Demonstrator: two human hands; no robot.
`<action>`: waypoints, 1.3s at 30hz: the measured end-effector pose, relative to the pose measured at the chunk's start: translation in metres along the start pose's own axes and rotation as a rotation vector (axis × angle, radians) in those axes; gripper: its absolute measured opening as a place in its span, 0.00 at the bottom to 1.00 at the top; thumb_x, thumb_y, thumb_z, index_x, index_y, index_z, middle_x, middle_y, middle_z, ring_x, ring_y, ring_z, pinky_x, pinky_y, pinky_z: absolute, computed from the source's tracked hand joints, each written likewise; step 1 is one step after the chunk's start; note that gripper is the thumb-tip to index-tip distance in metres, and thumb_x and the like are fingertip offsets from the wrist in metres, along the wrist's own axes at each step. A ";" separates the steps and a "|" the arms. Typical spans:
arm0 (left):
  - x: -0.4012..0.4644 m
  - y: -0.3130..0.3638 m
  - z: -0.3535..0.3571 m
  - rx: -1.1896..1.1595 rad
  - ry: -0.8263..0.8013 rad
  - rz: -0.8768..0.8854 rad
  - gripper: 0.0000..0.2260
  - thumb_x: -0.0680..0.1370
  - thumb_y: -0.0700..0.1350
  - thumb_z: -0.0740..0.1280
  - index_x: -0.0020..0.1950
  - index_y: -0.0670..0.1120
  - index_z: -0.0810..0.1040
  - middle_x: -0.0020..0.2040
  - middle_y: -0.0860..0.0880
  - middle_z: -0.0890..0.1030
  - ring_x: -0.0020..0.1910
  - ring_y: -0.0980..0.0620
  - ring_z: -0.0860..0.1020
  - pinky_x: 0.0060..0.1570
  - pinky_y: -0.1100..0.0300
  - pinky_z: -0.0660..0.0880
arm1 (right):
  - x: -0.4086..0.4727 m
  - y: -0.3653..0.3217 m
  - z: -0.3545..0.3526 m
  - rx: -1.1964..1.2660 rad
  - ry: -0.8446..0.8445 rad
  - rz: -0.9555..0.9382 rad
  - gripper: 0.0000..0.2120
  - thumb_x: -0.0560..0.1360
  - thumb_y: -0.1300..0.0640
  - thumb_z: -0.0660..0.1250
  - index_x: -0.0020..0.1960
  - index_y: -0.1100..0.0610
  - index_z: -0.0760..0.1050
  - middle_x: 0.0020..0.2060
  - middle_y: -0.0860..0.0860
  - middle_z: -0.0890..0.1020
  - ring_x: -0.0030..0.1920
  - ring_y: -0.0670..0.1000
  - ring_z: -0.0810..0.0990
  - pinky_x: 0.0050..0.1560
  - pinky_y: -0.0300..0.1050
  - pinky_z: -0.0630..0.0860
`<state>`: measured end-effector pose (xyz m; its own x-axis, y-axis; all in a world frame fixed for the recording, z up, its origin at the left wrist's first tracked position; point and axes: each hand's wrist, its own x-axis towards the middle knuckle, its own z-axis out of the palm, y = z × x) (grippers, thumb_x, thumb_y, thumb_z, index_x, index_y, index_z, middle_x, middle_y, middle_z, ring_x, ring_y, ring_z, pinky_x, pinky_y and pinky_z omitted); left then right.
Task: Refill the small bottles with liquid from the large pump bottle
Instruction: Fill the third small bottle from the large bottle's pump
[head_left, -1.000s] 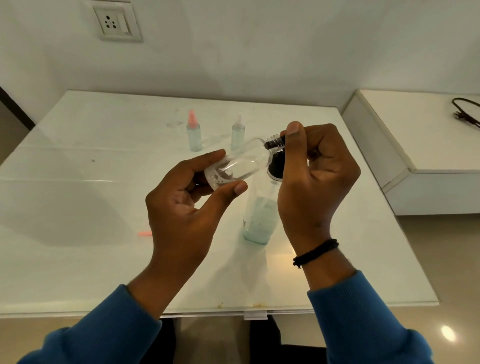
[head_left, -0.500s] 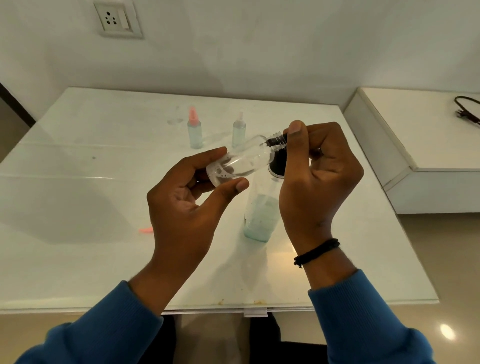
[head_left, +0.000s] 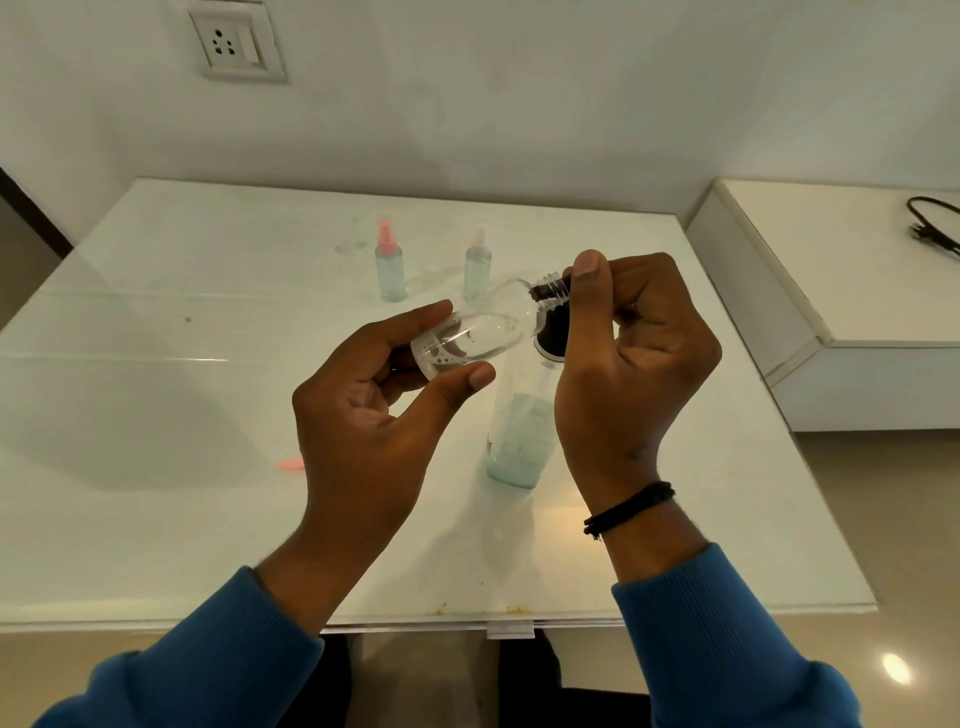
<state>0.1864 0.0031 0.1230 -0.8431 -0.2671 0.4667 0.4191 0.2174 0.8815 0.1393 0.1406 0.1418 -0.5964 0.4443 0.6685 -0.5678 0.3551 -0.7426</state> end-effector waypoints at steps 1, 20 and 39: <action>0.000 0.000 0.000 -0.001 0.000 0.000 0.19 0.72 0.43 0.77 0.62 0.46 0.79 0.57 0.54 0.83 0.58 0.58 0.83 0.54 0.66 0.80 | 0.002 -0.001 0.000 0.002 -0.001 -0.003 0.11 0.80 0.65 0.68 0.38 0.59 0.75 0.33 0.53 0.77 0.35 0.53 0.76 0.38 0.48 0.75; 0.000 -0.002 0.000 -0.010 -0.002 -0.009 0.20 0.72 0.42 0.77 0.63 0.46 0.80 0.57 0.52 0.84 0.57 0.56 0.84 0.54 0.65 0.80 | -0.003 0.002 0.000 0.002 -0.009 -0.028 0.11 0.80 0.64 0.68 0.39 0.60 0.76 0.34 0.51 0.77 0.36 0.54 0.76 0.39 0.51 0.75; 0.000 -0.001 0.000 -0.006 -0.004 0.004 0.19 0.72 0.43 0.77 0.62 0.46 0.80 0.57 0.53 0.83 0.57 0.58 0.83 0.54 0.66 0.80 | -0.002 0.001 0.001 0.029 -0.009 -0.031 0.12 0.79 0.66 0.68 0.37 0.62 0.76 0.34 0.52 0.76 0.35 0.51 0.75 0.39 0.43 0.73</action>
<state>0.1860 0.0031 0.1216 -0.8425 -0.2626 0.4704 0.4249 0.2128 0.8799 0.1396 0.1391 0.1394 -0.5831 0.4262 0.6916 -0.6025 0.3442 -0.7201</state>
